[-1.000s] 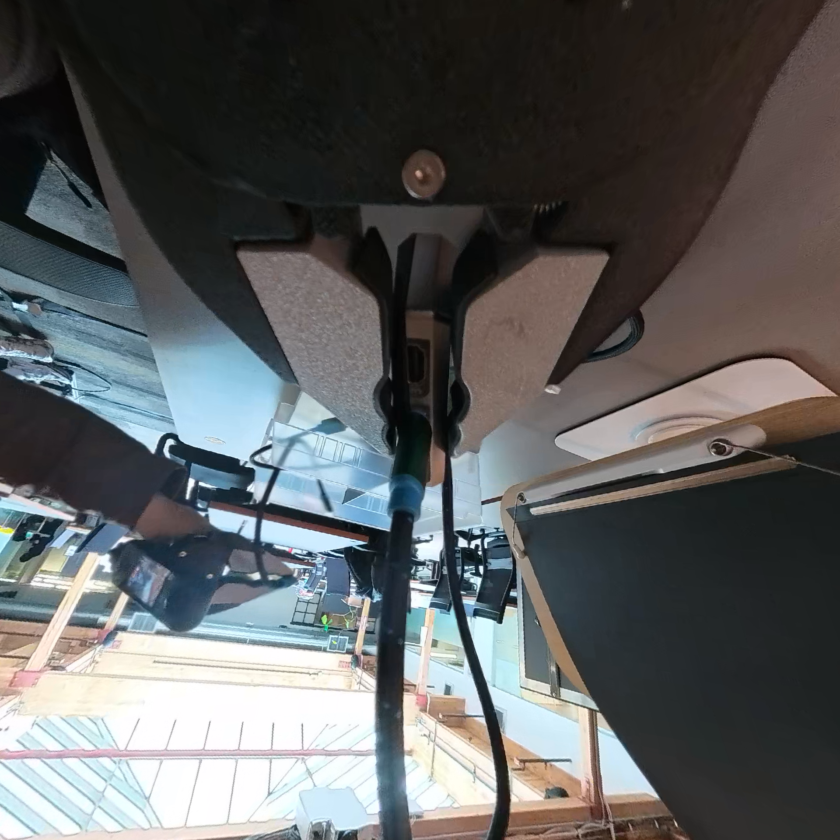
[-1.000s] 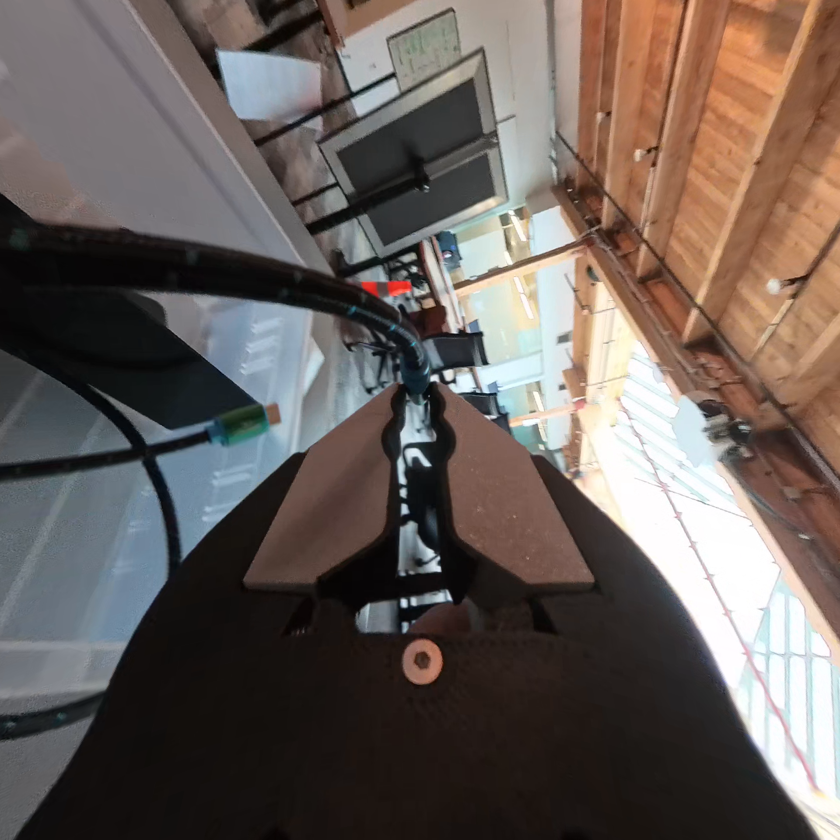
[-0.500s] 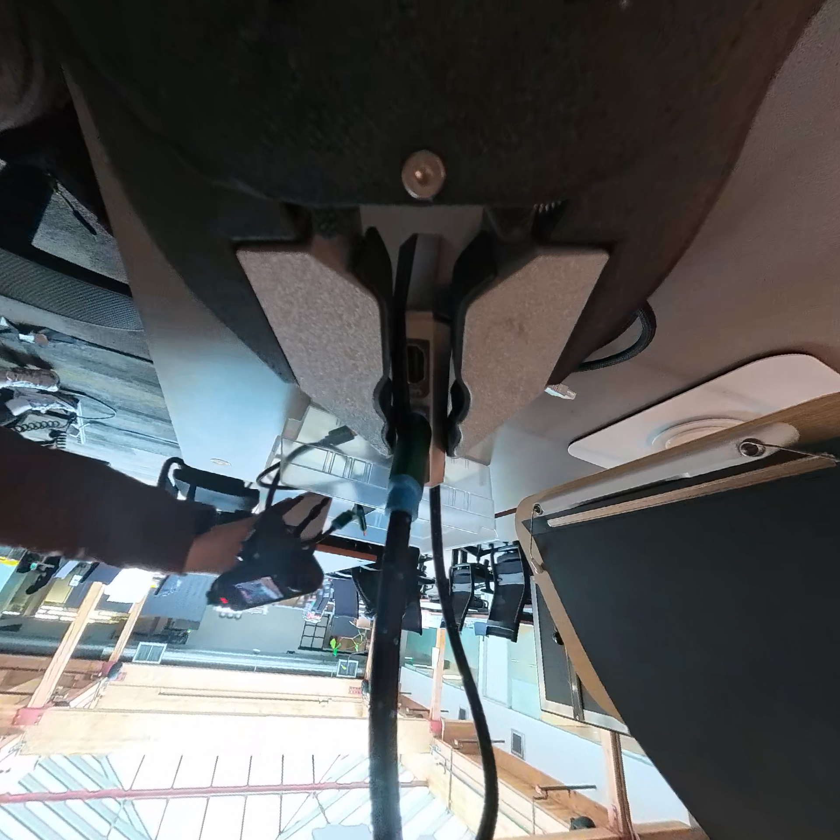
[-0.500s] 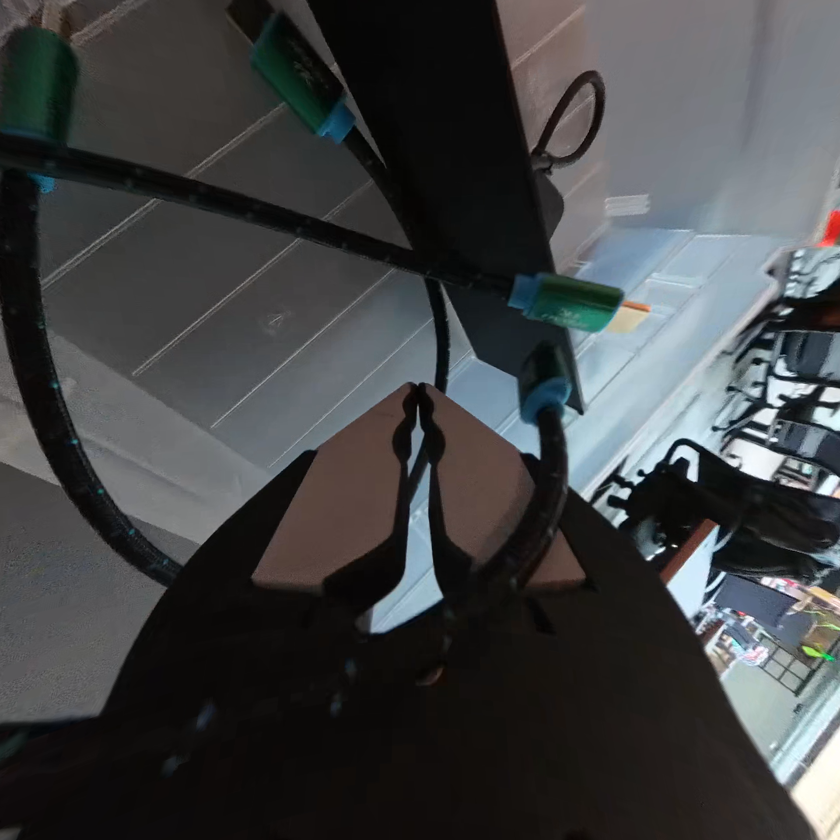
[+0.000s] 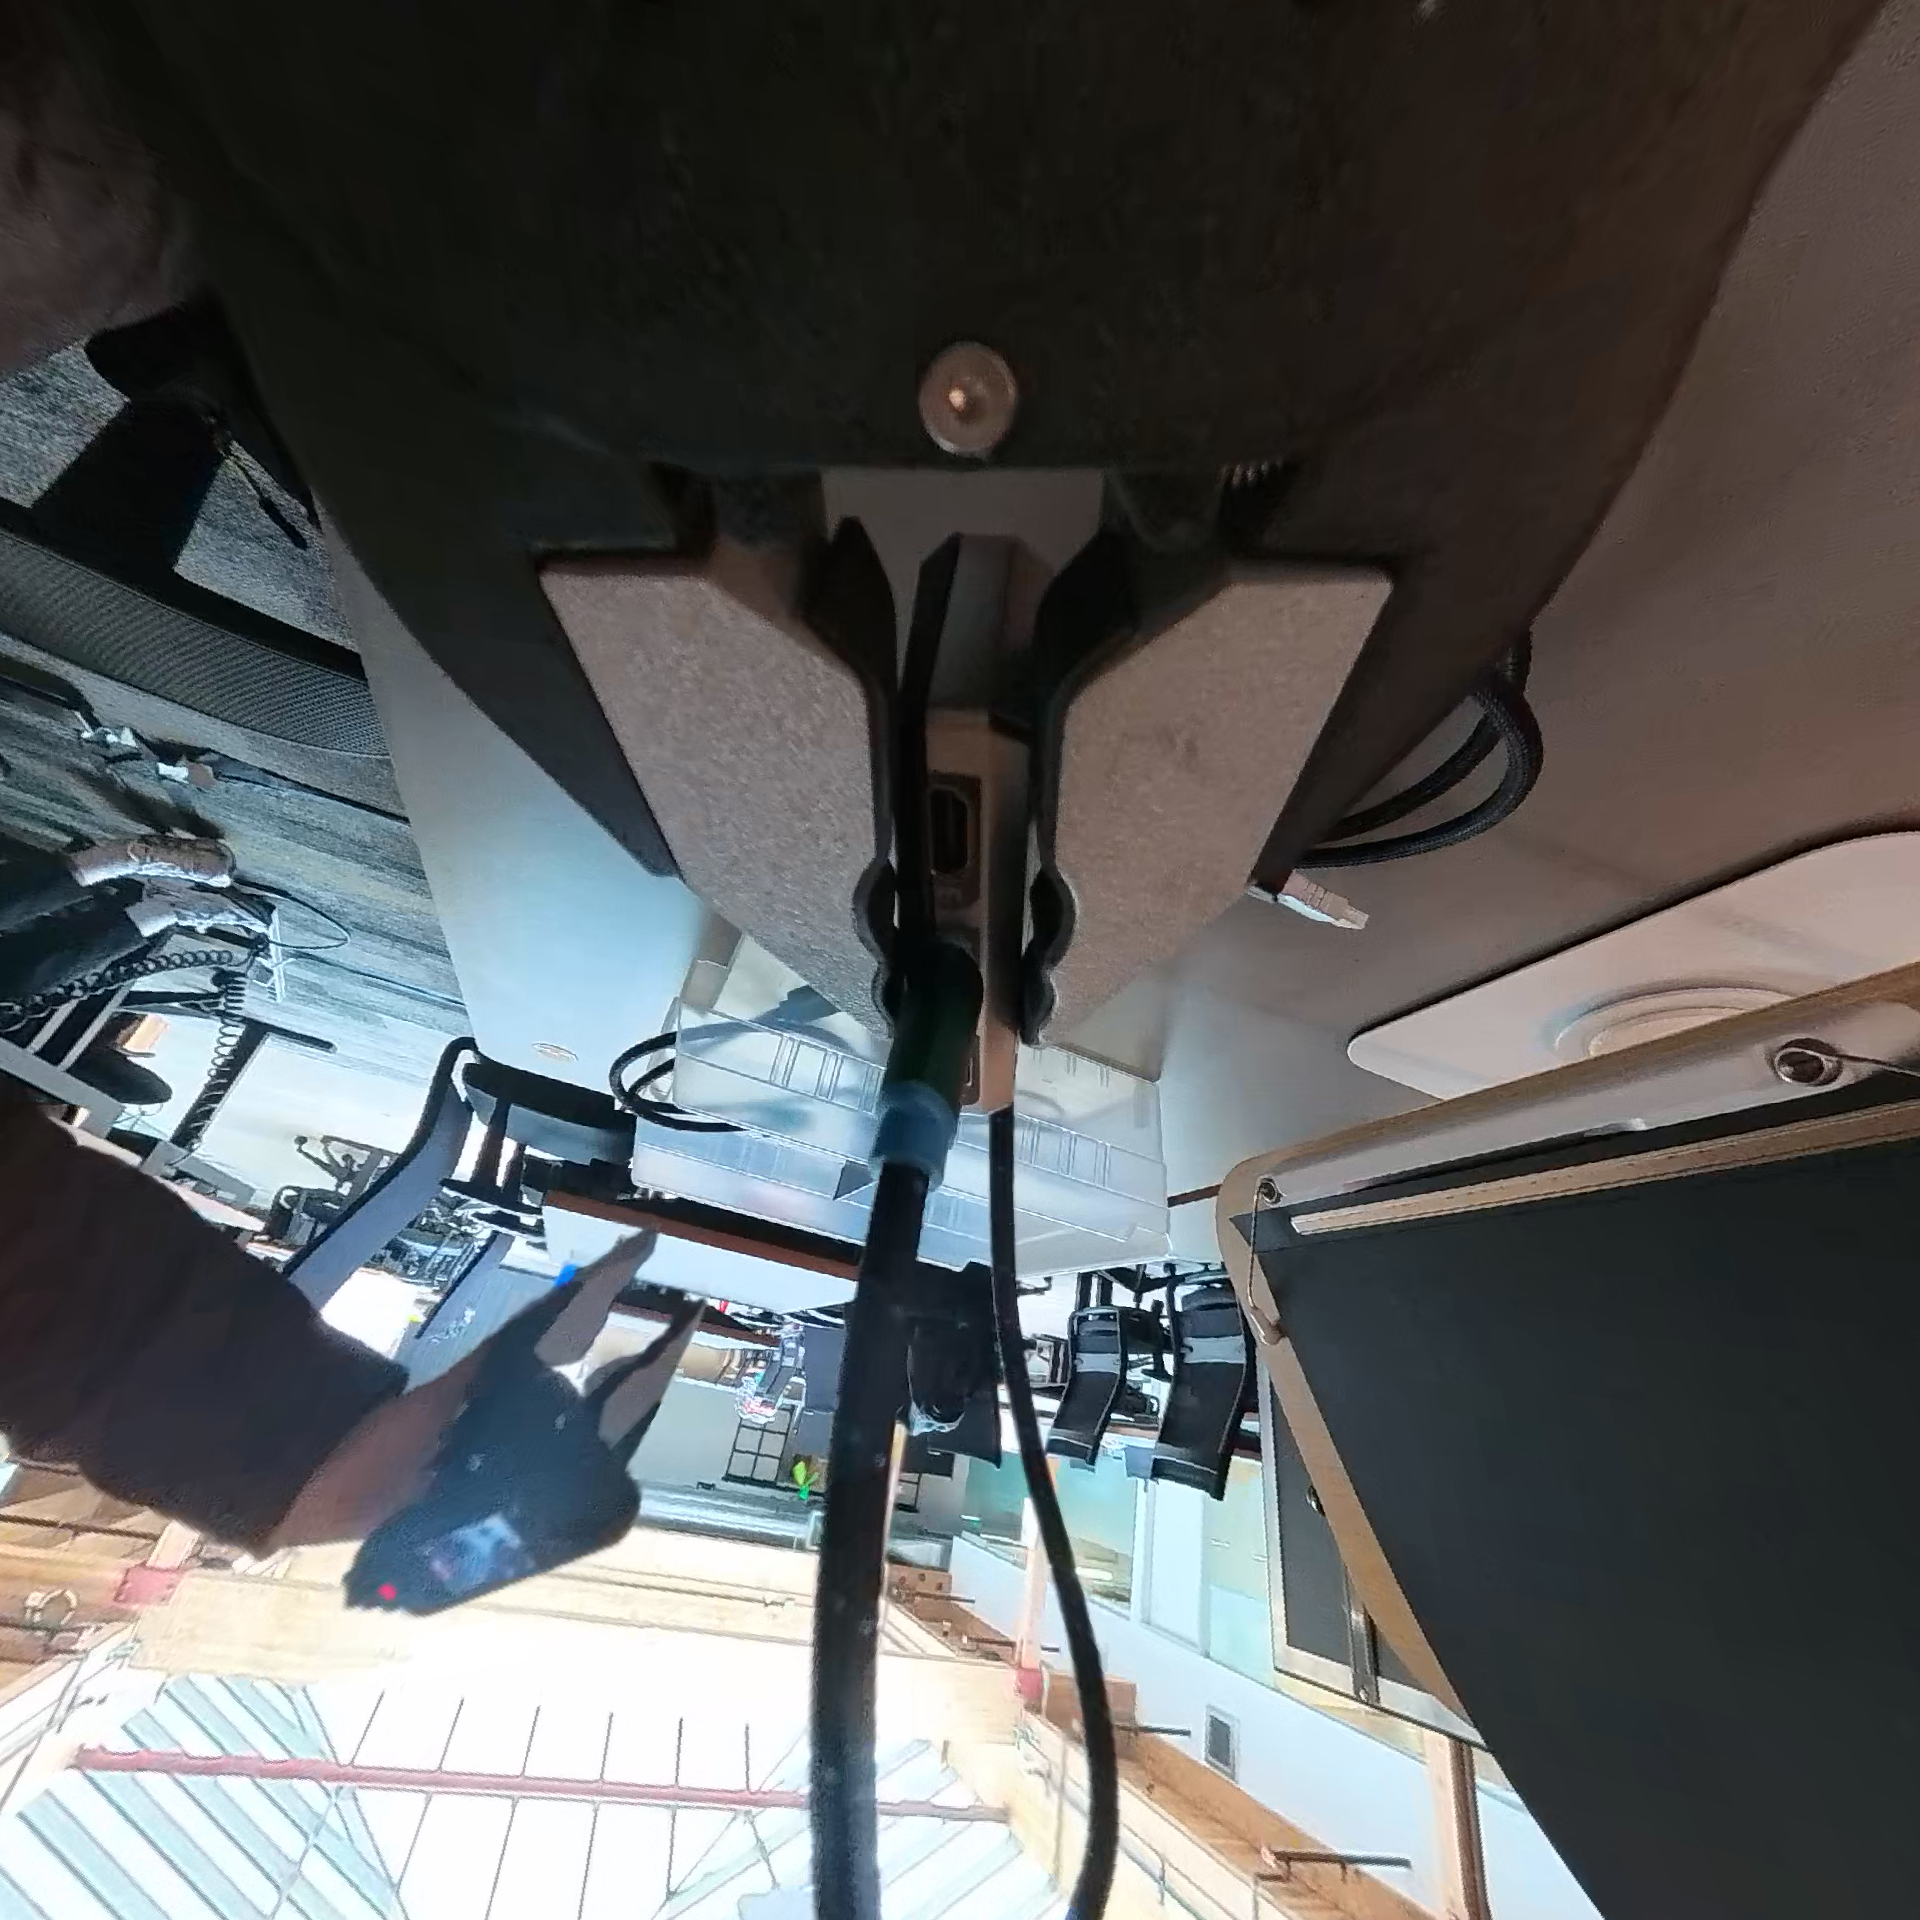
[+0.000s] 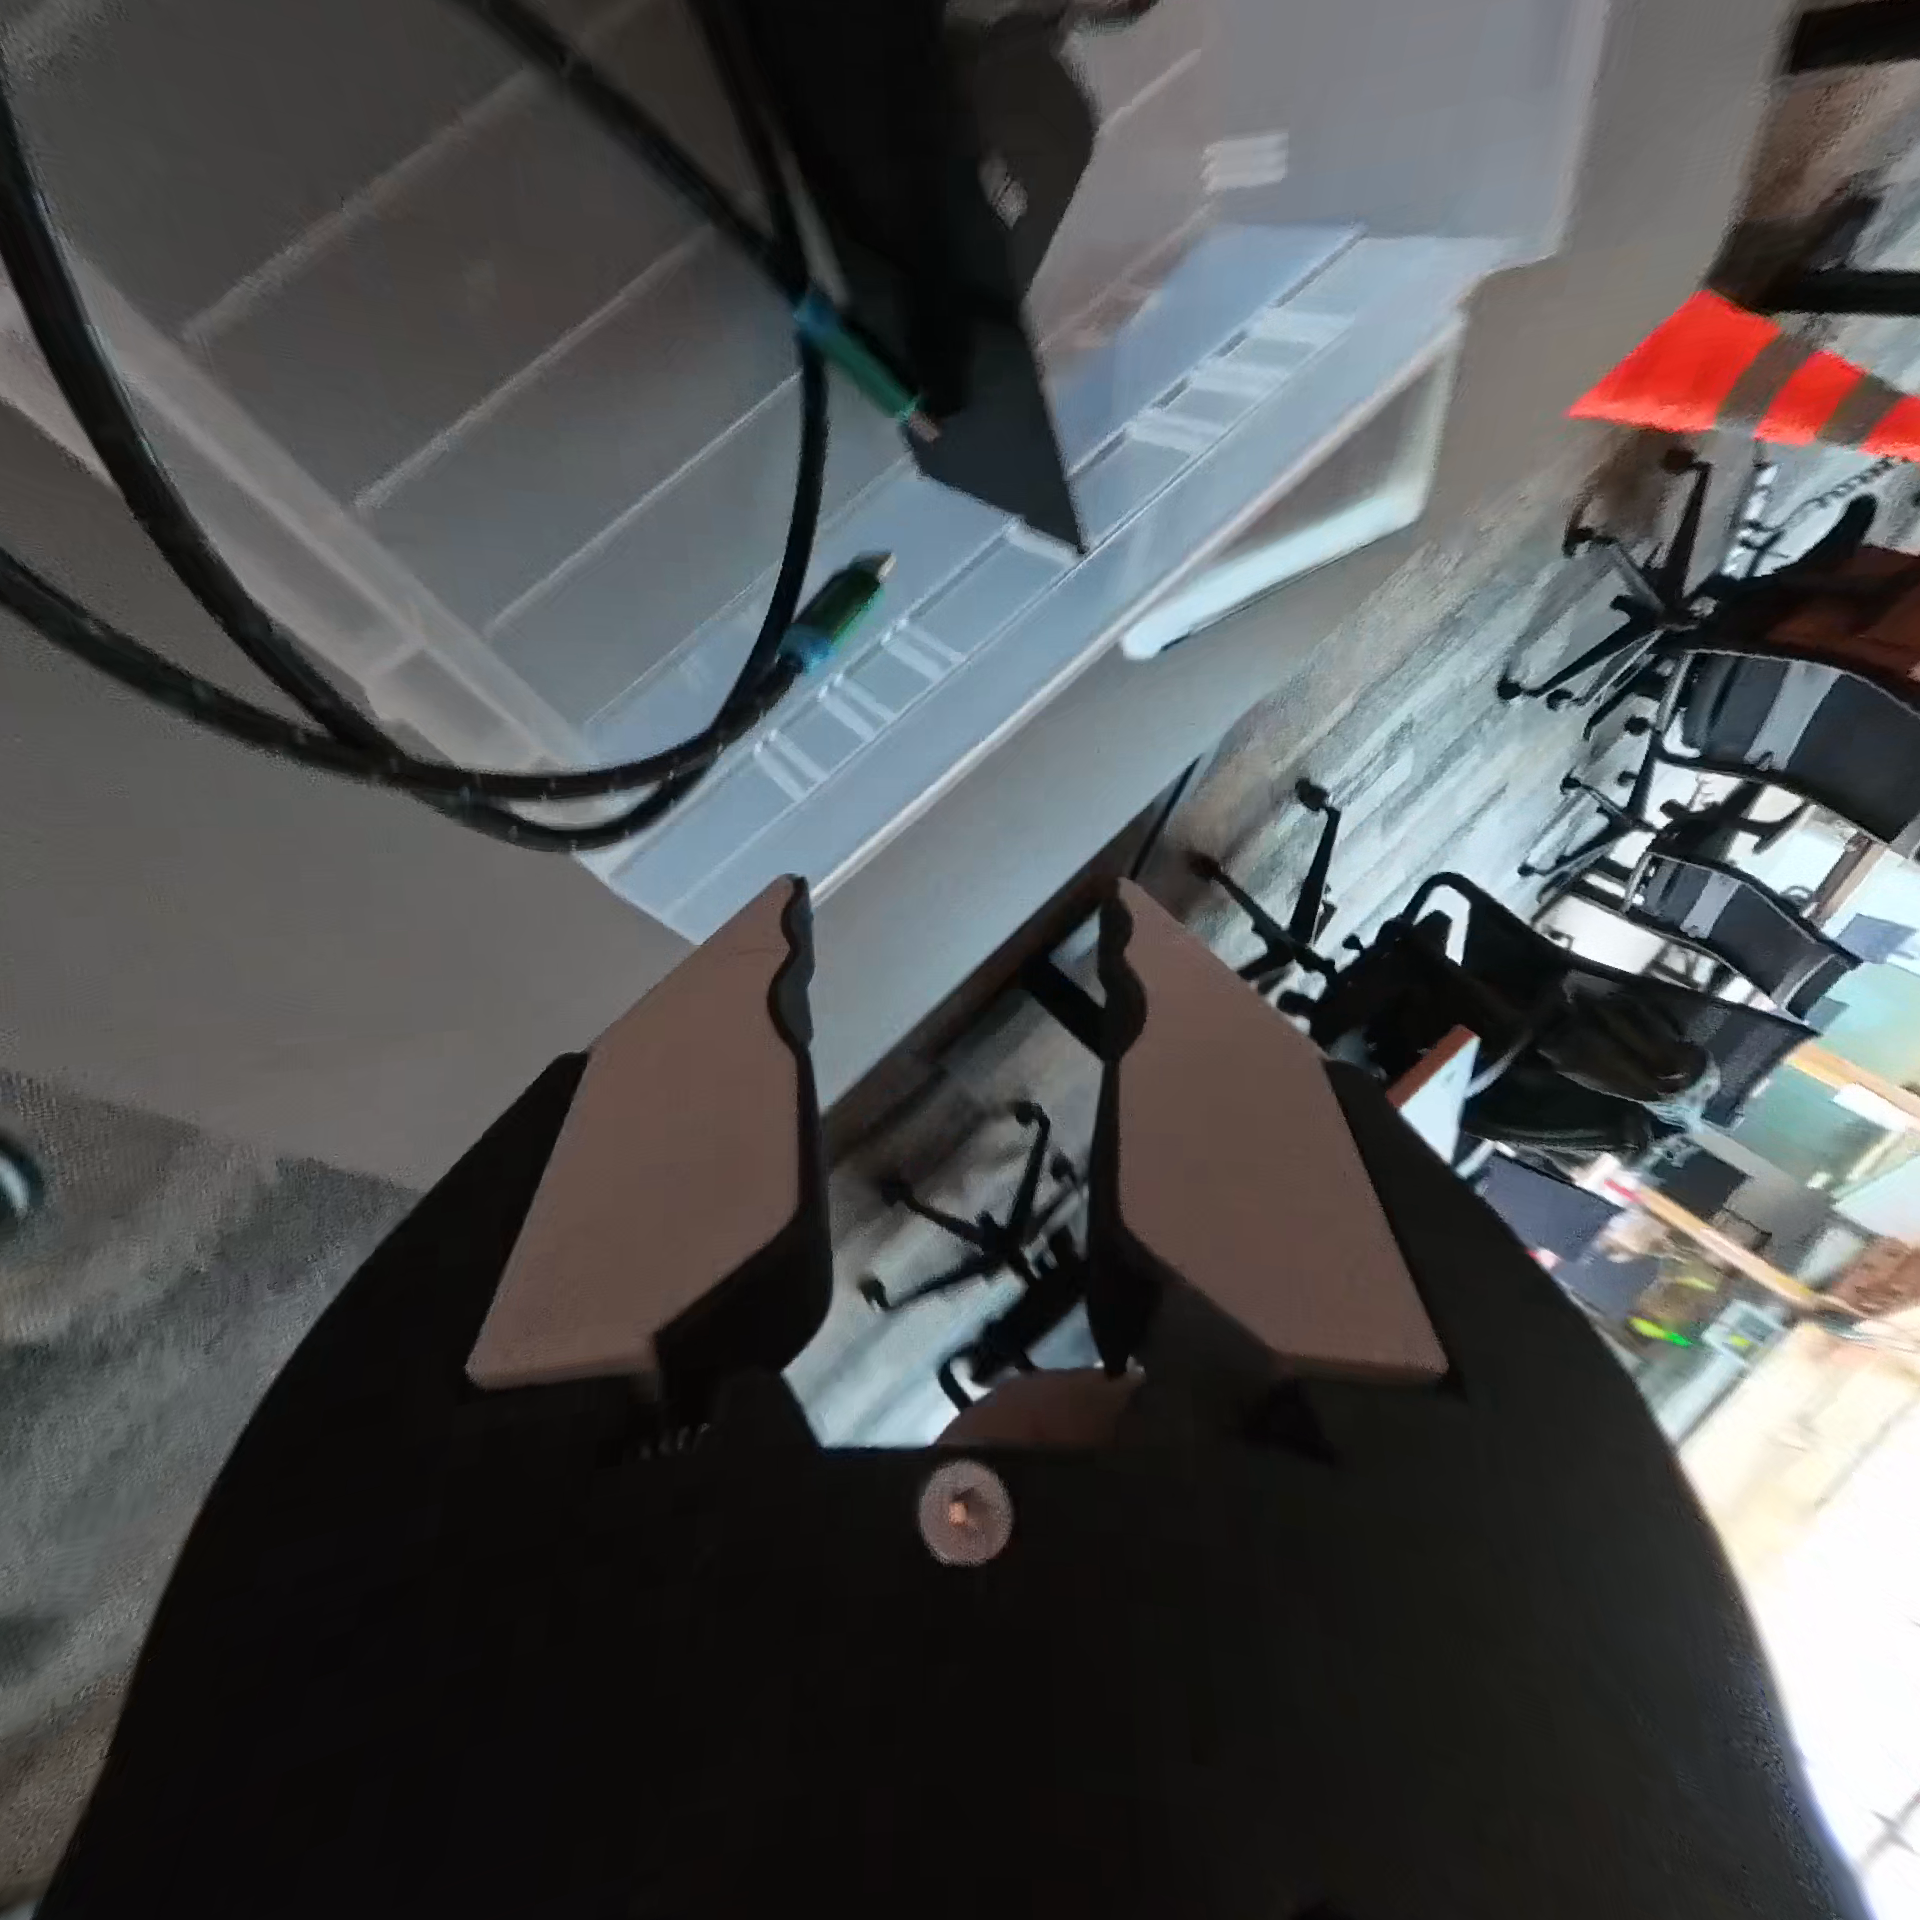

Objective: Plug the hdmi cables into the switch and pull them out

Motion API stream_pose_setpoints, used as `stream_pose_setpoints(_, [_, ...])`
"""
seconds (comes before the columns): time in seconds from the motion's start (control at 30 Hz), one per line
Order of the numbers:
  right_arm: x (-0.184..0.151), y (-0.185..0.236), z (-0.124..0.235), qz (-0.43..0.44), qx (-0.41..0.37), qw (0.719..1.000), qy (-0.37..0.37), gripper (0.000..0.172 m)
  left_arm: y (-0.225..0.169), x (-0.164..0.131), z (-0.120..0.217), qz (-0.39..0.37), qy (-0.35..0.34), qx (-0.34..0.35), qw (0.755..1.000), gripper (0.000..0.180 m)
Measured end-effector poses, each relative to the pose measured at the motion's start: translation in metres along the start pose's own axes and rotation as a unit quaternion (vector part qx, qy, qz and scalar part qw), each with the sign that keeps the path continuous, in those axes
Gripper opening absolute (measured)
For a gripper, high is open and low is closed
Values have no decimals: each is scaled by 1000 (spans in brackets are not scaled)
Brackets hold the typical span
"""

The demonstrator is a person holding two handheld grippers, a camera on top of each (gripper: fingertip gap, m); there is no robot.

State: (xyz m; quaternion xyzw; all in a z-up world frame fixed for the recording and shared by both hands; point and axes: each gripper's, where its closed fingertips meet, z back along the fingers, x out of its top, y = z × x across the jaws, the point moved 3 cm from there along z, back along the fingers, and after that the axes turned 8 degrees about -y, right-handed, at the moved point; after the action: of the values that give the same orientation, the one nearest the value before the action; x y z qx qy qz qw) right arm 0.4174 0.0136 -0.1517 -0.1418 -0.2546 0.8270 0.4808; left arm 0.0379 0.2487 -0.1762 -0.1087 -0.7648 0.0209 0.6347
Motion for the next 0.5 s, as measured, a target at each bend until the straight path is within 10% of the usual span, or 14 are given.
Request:
stream_pose_setpoints(0.17, [97,42,47,-80,63,955,-277,47,-10,-1,-2,-14,4,-29,999,19])
stream_pose_setpoints(0.4, [270,157,146,-92,230,720,-648,25,-22,-3,-3,6,12,-79,997,19])
stream_pose_setpoints(0.5, [318,171,143,-75,220,699,-676,23,-25,-8,-2,11,28,-94,995,19])
